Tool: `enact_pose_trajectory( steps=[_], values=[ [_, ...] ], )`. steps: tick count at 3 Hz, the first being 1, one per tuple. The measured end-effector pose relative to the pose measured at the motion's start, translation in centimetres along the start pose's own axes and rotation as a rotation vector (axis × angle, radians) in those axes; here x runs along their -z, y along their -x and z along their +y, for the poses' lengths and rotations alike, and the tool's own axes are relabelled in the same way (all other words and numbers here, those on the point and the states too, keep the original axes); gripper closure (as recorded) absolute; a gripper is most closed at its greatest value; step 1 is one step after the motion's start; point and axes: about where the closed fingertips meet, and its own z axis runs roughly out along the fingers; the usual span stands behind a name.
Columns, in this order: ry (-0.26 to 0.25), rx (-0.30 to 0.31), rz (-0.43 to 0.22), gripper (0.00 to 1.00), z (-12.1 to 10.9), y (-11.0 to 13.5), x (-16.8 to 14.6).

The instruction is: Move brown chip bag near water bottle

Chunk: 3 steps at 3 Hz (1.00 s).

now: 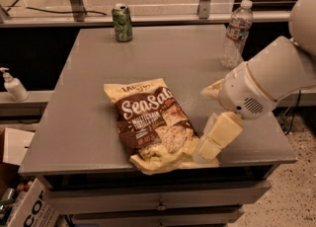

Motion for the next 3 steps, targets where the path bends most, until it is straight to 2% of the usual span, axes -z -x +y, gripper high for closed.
enact_pose_trajectory(
  steps=[2, 3],
  values=[
    [0.097, 0.013, -0.116, 0.0, 2.2, 3.0, -3.2],
    [0.119, 0.0, -0.133, 0.0, 3.3, 2.4, -4.2]
  ],
)
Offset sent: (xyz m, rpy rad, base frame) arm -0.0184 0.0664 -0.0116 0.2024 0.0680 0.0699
